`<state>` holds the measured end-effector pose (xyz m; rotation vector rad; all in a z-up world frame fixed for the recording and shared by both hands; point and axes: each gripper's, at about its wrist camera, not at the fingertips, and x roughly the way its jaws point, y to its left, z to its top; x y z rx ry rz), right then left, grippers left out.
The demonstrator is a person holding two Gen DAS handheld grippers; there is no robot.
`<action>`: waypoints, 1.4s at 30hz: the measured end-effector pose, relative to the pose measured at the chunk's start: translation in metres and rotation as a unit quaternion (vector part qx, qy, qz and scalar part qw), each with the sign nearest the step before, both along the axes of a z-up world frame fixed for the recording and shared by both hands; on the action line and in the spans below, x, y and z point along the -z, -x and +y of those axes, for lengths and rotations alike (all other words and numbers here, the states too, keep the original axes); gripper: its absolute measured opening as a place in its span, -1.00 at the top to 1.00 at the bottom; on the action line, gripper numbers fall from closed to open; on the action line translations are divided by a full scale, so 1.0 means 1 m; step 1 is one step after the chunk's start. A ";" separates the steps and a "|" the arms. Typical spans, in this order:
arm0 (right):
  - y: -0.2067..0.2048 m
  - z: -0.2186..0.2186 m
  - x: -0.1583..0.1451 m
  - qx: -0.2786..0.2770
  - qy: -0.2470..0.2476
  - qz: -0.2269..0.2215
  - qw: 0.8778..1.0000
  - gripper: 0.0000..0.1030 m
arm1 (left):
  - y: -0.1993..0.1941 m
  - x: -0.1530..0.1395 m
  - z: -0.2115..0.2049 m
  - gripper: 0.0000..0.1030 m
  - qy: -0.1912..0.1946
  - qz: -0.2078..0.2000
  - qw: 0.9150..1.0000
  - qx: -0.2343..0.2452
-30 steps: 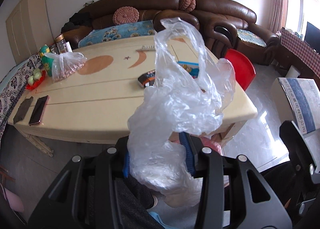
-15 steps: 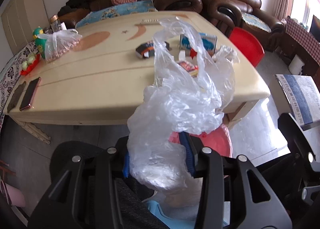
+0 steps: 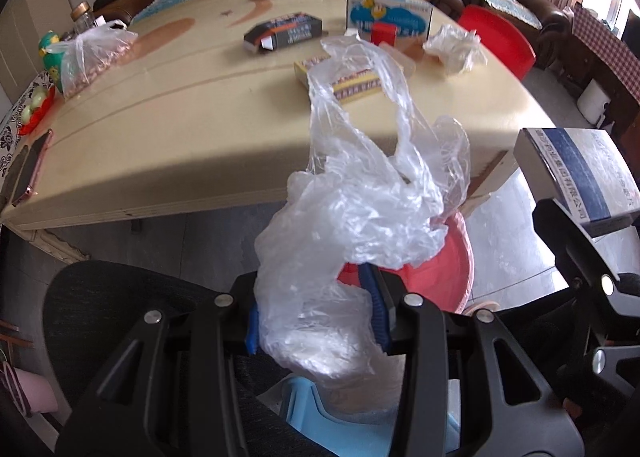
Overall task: Collect trash
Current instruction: 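Lift the plastic bag with the left gripper while the right gripper carries the medicine box toward the pink bin, then open the left gripper over the pink bin while the right gripper releases the medicine box into it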
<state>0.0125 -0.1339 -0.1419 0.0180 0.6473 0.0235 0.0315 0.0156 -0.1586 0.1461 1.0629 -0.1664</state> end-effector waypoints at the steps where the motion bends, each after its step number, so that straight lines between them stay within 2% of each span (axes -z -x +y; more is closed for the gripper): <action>1: -0.002 -0.001 0.003 0.000 -0.001 0.005 1.000 -0.81 | -0.002 0.003 0.000 0.20 0.000 0.005 1.000 0.001; 11: -0.020 -0.010 0.041 0.004 -0.009 0.055 0.998 -0.81 | -0.009 0.042 -0.009 0.20 -0.006 0.056 0.998 0.014; 21: -0.036 -0.018 0.079 0.008 -0.019 0.107 0.994 -0.81 | -0.019 0.085 -0.025 0.20 -0.017 0.118 0.992 0.037; 29: -0.058 -0.018 0.112 -0.004 -0.024 0.157 0.987 -0.81 | -0.042 0.125 -0.030 0.21 -0.022 0.177 0.983 0.039; 42: -0.099 -0.021 0.174 -0.021 -0.034 0.253 0.967 -0.81 | -0.069 0.188 -0.051 0.21 -0.033 0.262 0.964 0.032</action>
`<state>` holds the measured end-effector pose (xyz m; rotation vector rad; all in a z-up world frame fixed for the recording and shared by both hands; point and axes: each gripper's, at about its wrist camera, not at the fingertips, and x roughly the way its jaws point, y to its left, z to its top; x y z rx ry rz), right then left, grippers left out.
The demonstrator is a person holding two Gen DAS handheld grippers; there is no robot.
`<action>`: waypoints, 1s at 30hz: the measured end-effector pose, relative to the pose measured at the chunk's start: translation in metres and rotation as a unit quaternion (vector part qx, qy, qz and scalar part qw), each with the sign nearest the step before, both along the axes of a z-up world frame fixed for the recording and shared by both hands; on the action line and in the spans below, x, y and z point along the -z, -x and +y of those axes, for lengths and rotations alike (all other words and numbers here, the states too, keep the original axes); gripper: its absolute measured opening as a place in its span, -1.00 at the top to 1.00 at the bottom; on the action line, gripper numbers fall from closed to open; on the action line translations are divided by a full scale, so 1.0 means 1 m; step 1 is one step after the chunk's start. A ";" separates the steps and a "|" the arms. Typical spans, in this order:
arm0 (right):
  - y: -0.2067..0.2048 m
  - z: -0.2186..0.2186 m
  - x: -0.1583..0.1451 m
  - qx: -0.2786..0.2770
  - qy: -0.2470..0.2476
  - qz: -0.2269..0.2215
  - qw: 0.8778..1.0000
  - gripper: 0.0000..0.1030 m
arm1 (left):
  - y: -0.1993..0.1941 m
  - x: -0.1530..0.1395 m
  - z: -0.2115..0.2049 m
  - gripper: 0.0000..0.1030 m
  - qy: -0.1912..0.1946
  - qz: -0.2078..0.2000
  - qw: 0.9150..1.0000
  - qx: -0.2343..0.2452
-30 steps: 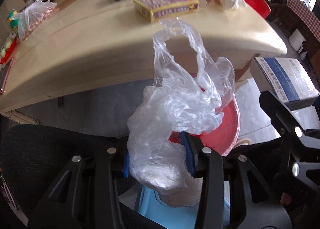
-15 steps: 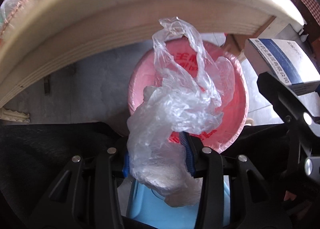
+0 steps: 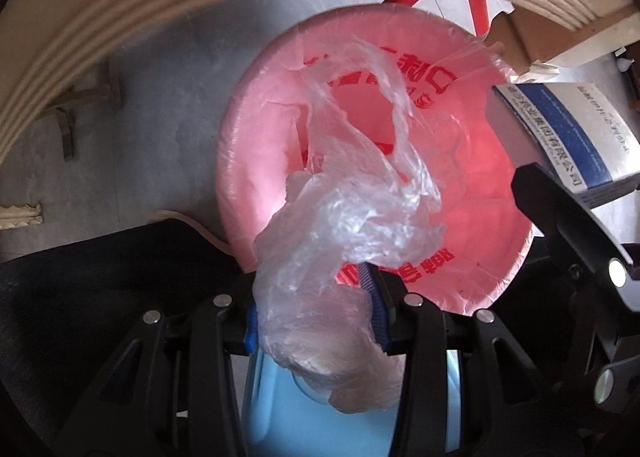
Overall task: Collect trash
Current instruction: 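Open the left gripper over the pink bin while the right gripper releases the medicine box into it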
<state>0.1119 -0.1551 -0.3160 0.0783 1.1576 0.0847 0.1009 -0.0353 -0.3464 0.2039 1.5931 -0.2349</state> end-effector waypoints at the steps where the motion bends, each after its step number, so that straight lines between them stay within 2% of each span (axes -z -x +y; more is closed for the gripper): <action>1: -0.003 -0.001 0.003 0.000 0.000 0.005 1.000 -0.81 | -0.003 0.003 -0.001 0.21 0.000 0.004 1.000 0.000; 4: -0.006 -0.006 0.010 -0.004 0.010 0.014 1.000 -0.81 | -0.003 0.018 -0.001 0.20 0.002 0.018 1.000 -0.004; 7: -0.010 -0.011 0.020 -0.005 0.000 0.031 1.000 -0.82 | -0.004 0.024 0.002 0.12 0.004 0.031 0.999 -0.007; 15: -0.017 -0.014 0.033 -0.011 -0.036 0.054 0.998 -0.82 | -0.008 0.032 0.002 -0.30 0.005 0.042 0.999 -0.002; 20: -0.018 -0.020 0.039 0.003 -0.050 0.072 0.996 -0.84 | -0.008 0.023 0.009 -0.41 -0.002 0.016 1.000 -0.011; 24: -0.018 -0.023 0.038 0.008 -0.052 0.066 0.996 -0.84 | -0.012 0.017 0.019 -0.43 0.005 0.002 1.000 -0.025; 30: -0.016 -0.004 0.040 -0.032 -0.036 0.066 0.997 -0.84 | -0.011 0.010 0.033 -0.45 -0.002 -0.013 0.998 -0.055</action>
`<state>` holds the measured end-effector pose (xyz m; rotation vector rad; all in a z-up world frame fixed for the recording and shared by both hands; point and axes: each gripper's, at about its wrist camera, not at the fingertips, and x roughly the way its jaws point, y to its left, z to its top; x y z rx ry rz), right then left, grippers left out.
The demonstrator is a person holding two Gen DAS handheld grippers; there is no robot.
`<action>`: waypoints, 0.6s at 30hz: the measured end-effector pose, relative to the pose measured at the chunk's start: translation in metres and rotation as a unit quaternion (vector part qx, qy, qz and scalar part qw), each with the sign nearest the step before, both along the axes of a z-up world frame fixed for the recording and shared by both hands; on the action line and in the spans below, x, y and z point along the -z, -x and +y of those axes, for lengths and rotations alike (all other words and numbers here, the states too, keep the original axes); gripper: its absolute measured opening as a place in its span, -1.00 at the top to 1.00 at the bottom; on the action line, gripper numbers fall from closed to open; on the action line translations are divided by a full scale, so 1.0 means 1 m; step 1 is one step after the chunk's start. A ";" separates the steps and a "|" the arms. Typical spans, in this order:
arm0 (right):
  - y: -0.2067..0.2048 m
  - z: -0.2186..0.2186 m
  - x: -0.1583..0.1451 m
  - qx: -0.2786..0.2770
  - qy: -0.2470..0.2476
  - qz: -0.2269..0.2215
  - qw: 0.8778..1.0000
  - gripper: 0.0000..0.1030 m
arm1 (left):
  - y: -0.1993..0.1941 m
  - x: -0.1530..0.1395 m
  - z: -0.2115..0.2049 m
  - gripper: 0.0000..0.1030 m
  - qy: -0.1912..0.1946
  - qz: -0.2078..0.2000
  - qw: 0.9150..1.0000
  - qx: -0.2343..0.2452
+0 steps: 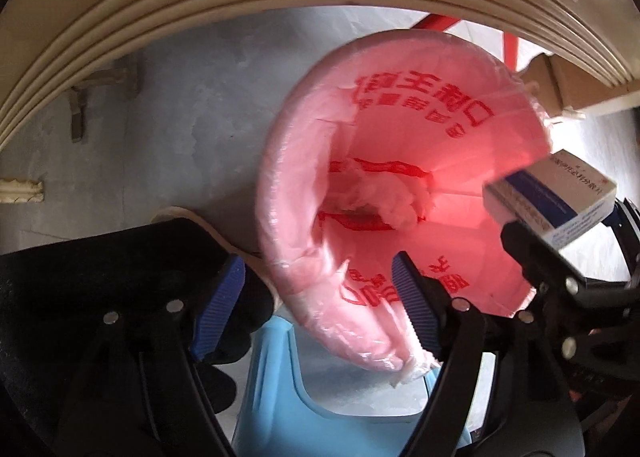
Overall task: Collect trash
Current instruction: 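Open the left gripper over the pink bin while the right gripper releases the medicine box into it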
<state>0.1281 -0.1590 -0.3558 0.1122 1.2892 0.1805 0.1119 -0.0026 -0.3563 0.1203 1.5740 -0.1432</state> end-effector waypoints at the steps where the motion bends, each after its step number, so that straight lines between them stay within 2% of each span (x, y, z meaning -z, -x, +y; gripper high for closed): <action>1: 0.000 0.002 0.001 -0.004 -0.003 0.000 1.000 -0.84 | -0.001 0.000 0.003 -0.45 0.001 0.000 1.000 -0.004; 5: -0.001 -0.006 0.006 0.020 -0.066 0.012 0.998 -0.86 | 0.001 -0.006 0.007 -0.45 0.008 -0.004 1.000 -0.008; 8: -0.001 -0.017 0.005 0.051 -0.082 0.001 0.995 -0.87 | 0.003 -0.007 0.003 -0.45 0.009 -0.008 1.000 -0.003; 10: -0.002 -0.016 0.002 0.043 -0.086 -0.005 0.995 -0.87 | 0.004 -0.008 0.002 -0.45 0.009 -0.010 1.000 -0.002; 15: -0.001 -0.001 -0.007 0.004 -0.045 -0.026 0.999 -0.87 | 0.003 -0.011 0.001 -0.45 0.007 -0.018 1.000 0.000; 18: 0.000 0.000 -0.013 -0.001 -0.015 -0.030 0.999 -0.87 | 0.003 -0.018 0.001 -0.45 0.006 -0.029 1.000 -0.001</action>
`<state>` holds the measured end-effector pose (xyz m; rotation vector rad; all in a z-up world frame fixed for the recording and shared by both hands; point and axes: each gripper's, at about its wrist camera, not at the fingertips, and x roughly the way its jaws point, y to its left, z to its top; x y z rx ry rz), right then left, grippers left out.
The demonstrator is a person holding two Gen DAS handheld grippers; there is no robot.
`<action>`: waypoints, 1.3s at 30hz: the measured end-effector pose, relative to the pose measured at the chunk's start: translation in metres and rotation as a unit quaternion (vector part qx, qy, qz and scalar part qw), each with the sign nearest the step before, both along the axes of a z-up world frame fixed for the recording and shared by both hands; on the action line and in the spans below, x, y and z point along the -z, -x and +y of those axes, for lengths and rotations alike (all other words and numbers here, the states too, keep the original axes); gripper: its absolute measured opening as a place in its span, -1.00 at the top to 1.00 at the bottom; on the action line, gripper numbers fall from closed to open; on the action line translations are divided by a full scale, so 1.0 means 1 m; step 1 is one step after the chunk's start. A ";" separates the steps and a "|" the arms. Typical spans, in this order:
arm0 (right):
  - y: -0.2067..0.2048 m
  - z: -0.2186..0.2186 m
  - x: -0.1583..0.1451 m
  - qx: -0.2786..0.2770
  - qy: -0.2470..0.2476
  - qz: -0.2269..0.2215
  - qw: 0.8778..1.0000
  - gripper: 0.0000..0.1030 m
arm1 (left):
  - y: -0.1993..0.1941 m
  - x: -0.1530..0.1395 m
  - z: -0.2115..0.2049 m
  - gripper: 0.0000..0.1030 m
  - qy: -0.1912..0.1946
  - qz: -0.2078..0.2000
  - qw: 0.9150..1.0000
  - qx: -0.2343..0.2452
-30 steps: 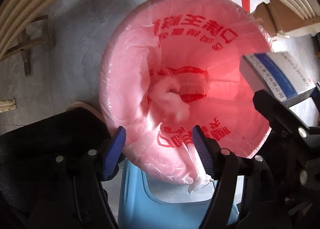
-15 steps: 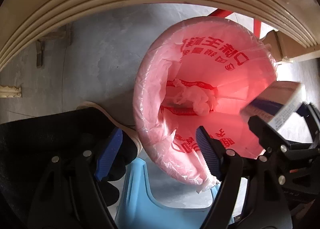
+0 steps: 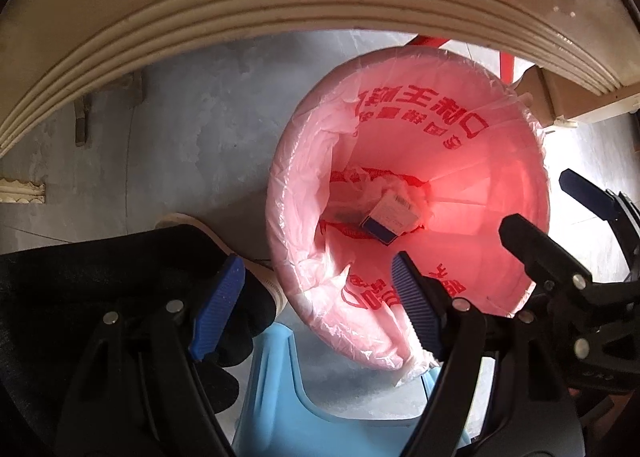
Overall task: Collect trash
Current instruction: 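Open the left gripper over the pink bin while the right gripper releases the medicine box into it, then move both grippers back over the table toward the black-orange box and tissue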
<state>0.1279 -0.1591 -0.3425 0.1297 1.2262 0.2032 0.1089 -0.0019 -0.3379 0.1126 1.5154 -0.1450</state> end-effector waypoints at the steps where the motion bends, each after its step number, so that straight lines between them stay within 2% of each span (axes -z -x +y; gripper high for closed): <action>1: -0.001 0.000 0.001 0.001 0.011 0.001 1.000 -0.87 | 0.000 -0.004 0.000 -0.45 0.000 -0.008 1.000 0.000; 5: 0.003 -0.006 -0.006 0.020 0.038 -0.002 0.999 -0.86 | 0.004 -0.021 -0.001 -0.45 -0.012 -0.048 0.999 0.007; 8: 0.010 -0.012 -0.020 0.036 0.062 -0.021 0.997 -0.86 | 0.008 -0.032 0.002 -0.45 -0.006 -0.057 0.998 0.007; 13: 0.034 -0.022 -0.055 0.063 0.096 -0.059 0.992 -0.86 | 0.022 -0.062 0.007 -0.45 -0.009 -0.087 0.996 0.016; 16: 0.052 -0.027 -0.093 0.079 0.099 -0.100 0.987 -0.86 | 0.029 -0.096 0.010 -0.45 0.001 -0.114 0.993 0.034; 18: 0.058 -0.033 -0.123 0.094 0.075 -0.119 0.986 -0.86 | 0.032 -0.127 0.012 -0.46 -0.014 -0.147 0.987 0.063; 19: 0.060 -0.037 -0.136 0.101 0.062 -0.129 0.985 -0.86 | 0.032 -0.151 0.016 -0.46 -0.026 -0.176 0.981 0.071; 21: 0.060 -0.043 -0.168 0.110 0.059 -0.152 0.980 -0.86 | 0.030 -0.185 0.024 -0.52 -0.019 -0.203 0.976 0.073; 24: 0.053 -0.045 -0.204 0.102 0.086 -0.181 0.974 -0.86 | 0.020 -0.242 0.038 -0.58 0.013 -0.237 0.969 0.068; 26: 0.048 -0.049 -0.228 0.092 0.079 -0.200 0.972 -0.86 | 0.014 -0.274 0.042 -0.61 0.012 -0.266 0.962 0.066; 27: 0.048 -0.048 -0.240 0.091 0.071 -0.207 0.972 -0.86 | 0.009 -0.293 0.044 -0.68 0.007 -0.282 0.957 0.068; 31: 0.034 -0.051 -0.274 0.075 0.000 -0.217 0.973 -0.86 | -0.008 -0.333 0.043 -0.75 0.045 -0.286 0.953 0.089; 33: 0.028 -0.053 -0.295 0.070 -0.025 -0.223 0.972 -0.86 | -0.018 -0.341 0.039 -0.76 0.047 -0.281 0.953 0.098; 35: 0.019 -0.053 -0.315 0.068 -0.016 -0.236 0.969 -0.86 | -0.028 -0.347 0.037 -0.76 0.037 -0.282 0.953 0.099; 39: 0.012 -0.049 -0.351 0.066 0.042 -0.285 0.955 -0.86 | -0.054 -0.345 0.032 -0.76 0.020 -0.275 0.956 0.098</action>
